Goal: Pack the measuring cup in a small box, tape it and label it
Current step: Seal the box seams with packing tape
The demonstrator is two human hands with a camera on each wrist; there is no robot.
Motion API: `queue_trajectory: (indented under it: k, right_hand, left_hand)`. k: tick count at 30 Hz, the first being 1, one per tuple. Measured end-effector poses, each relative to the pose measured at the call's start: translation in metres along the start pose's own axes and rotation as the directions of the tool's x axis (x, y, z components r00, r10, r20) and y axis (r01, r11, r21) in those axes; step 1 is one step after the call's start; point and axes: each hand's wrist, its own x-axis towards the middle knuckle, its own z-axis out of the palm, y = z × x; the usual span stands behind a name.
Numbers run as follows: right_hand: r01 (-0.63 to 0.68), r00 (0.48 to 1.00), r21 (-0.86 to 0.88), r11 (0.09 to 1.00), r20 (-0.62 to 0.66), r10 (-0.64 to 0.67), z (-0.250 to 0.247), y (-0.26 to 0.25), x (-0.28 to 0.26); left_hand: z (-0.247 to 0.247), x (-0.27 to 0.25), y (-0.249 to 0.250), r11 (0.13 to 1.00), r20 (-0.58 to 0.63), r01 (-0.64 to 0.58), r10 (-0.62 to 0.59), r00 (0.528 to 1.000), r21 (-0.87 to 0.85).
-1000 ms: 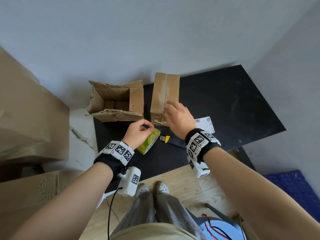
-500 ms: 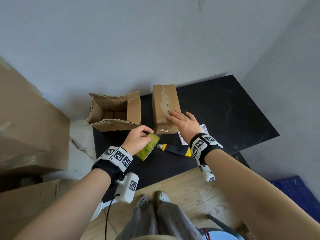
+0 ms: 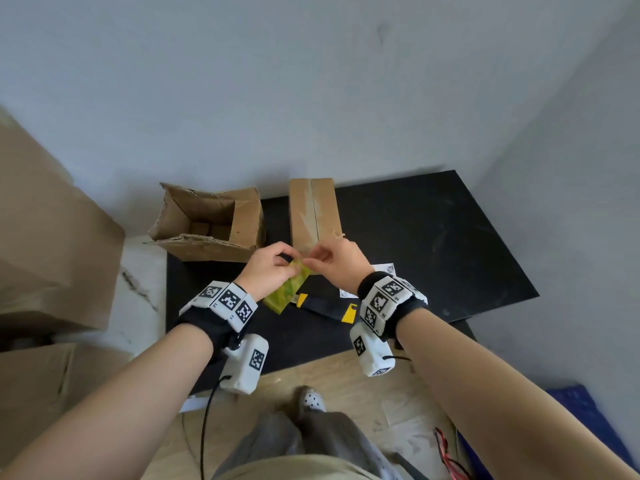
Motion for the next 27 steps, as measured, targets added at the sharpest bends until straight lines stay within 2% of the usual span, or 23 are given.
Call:
queue_trajectory:
  k: [2,5,9,11,14,16,19,21,24,27]
  right_hand:
    - [-0.01,1.0,-0.005,1.0,-0.001,0.01,0.0,0.001,-0.002]
    - [-0.055,0.998,0.098,0.994,-0.016,0.057,-0.001,0.005,-0.004]
    - [-0.148,0.989,0.231,0.962,0.016,0.148,-0.001,0.009,-0.008]
    - [-0.176,0.983,0.341,0.923,0.015,0.182,-0.002,0.009,-0.011]
    - [-0.214,0.972,0.443,0.871,0.011,0.233,-0.004,0.01,-0.012]
    - [-0.243,0.963,0.478,0.844,0.017,0.268,-0.007,0.009,-0.012]
    - [-0.242,0.954,0.547,0.802,-0.018,0.3,-0.016,0.008,-0.014]
    - [-0.223,0.955,0.574,0.788,-0.036,0.296,-0.021,0.009,-0.014]
    - [-0.242,0.944,0.577,0.78,-0.044,0.326,-0.024,0.015,-0.016]
    - [-0.273,0.925,0.598,0.753,-0.053,0.377,-0.024,0.023,-0.017]
  left_hand:
    - [-0.002,-0.001,0.002,1.0,0.044,-0.003,0.003,0.999,0.014]
    - [-0.007,-0.005,0.002,0.999,0.138,0.023,-0.028,0.99,0.041]
    - [-0.01,-0.006,-0.001,0.994,0.132,0.062,-0.073,0.989,0.086]
    - [-0.011,-0.005,-0.003,0.986,0.172,0.087,-0.111,0.979,0.142]
    - [-0.019,-0.006,-0.003,0.996,0.243,0.071,-0.084,0.966,0.063]
    - [-0.025,-0.004,-0.002,0.995,0.219,0.015,-0.036,0.975,0.095]
    - [-0.026,0.004,-0.003,0.94,0.143,-0.055,0.007,0.99,0.338]
    - [-0.024,0.008,-0.005,0.889,0.058,-0.038,0.014,0.998,0.456]
    - [-0.018,0.011,-0.005,0.834,-0.071,0.064,-0.03,0.997,0.548]
    - [-0.014,0.015,-0.002,0.832,-0.101,0.072,-0.02,0.995,0.55]
